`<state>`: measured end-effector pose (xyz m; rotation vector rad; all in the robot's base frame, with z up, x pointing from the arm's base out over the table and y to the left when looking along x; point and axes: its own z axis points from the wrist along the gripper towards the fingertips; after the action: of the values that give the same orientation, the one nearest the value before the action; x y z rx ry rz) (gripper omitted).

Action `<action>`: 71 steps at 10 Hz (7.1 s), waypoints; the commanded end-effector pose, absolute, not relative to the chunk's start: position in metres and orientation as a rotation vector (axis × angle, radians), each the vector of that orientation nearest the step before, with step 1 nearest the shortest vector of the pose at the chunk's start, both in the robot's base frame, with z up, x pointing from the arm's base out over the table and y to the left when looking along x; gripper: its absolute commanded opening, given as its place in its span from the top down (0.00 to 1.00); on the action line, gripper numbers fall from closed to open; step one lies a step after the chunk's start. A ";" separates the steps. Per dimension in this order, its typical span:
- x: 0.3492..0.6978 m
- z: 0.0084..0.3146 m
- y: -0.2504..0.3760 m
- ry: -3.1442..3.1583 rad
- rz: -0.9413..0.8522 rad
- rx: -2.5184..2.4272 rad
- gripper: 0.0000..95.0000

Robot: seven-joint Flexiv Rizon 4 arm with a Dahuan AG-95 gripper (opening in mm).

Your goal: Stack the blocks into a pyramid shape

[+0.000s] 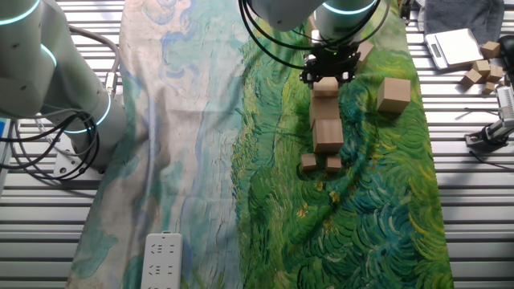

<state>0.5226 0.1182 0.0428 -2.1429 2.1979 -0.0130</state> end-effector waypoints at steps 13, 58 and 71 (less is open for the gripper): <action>0.520 0.040 0.117 2.176 -0.026 -2.178 0.40; 0.511 0.080 0.280 3.054 0.133 -0.733 0.00; 0.532 0.045 0.299 3.045 0.128 -0.679 0.00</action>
<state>0.5315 0.2984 0.0442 -0.6809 3.0478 0.1264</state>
